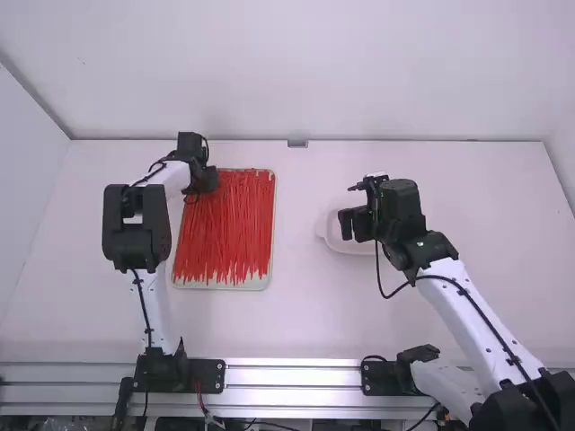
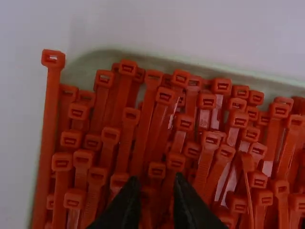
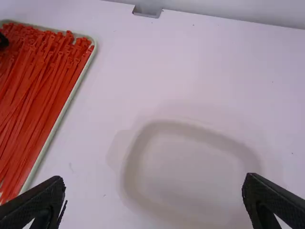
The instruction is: Fasten the cable tie
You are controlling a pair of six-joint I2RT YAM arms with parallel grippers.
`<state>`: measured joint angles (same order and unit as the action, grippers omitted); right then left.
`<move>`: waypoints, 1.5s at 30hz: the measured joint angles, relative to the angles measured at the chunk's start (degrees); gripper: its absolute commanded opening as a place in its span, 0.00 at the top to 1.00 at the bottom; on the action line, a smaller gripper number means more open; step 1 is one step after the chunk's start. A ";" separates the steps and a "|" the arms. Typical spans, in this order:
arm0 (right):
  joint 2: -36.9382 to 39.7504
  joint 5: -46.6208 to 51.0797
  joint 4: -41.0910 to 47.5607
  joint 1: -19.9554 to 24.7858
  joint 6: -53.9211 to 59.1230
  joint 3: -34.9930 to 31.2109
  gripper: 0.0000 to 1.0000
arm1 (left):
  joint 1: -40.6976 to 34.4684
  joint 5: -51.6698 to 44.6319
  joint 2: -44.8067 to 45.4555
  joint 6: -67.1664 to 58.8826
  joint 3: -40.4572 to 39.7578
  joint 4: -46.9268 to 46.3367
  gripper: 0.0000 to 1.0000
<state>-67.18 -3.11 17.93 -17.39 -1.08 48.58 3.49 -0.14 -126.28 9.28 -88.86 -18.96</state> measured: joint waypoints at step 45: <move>0.00 -0.02 0.00 -1.55 -0.17 0.00 0.01 | 0.00 0.85 0.00 0.20 0.00 -1.01 0.90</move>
<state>-67.18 -3.14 17.93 -18.94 -1.26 48.58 3.49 0.71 -126.28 9.47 -88.86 -19.97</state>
